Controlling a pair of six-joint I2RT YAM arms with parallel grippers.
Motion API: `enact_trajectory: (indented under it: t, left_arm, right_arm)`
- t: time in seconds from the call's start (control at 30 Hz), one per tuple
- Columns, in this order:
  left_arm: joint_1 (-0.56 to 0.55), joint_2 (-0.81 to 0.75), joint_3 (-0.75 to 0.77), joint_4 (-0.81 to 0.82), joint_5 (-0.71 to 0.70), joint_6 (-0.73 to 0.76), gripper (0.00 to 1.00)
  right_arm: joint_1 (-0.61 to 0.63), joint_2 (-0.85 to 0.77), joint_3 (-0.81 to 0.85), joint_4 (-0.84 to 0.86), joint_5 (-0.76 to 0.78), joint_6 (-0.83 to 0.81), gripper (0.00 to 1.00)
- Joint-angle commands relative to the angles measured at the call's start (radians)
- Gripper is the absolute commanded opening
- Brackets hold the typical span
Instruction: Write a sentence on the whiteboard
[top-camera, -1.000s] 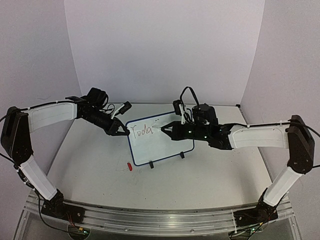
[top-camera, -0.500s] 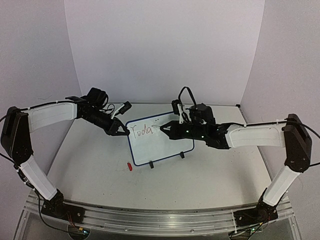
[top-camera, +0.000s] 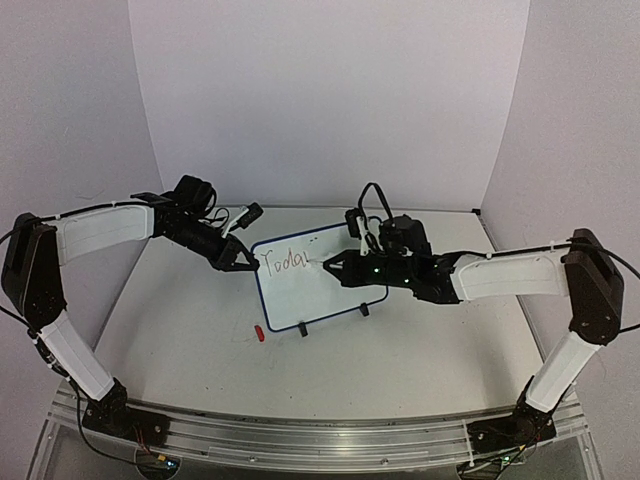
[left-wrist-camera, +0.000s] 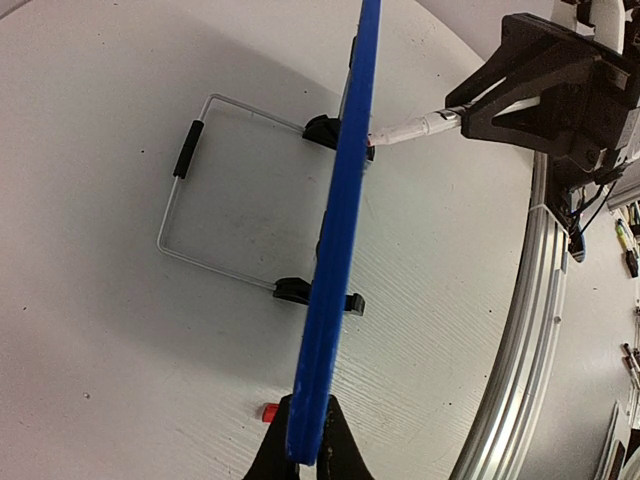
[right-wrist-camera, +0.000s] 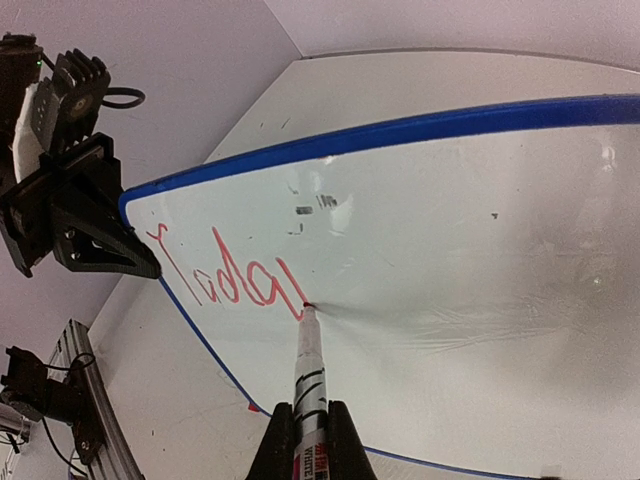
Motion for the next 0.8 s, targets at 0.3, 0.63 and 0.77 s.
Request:
enact_trajectory:
  t: [0.3, 0.63, 0.77]
  left_arm:
    - [0.003, 0.02, 0.028, -0.018, -0.084, 0.032, 0.0]
    - [0.003, 0.019, 0.026, -0.018, -0.084, 0.03, 0.0]
    - [0.003, 0.02, 0.027, -0.019, -0.084, 0.03, 0.0]
  right_arm:
    - [-0.005, -0.119, -0.036, 0.009, -0.042, -0.007, 0.0]
    - [-0.053, -0.141, -0.063, 0.032, -0.108, 0.004, 0.0]
    - [-0.067, -0.113, -0.046, 0.058, -0.152, 0.009, 0.0]
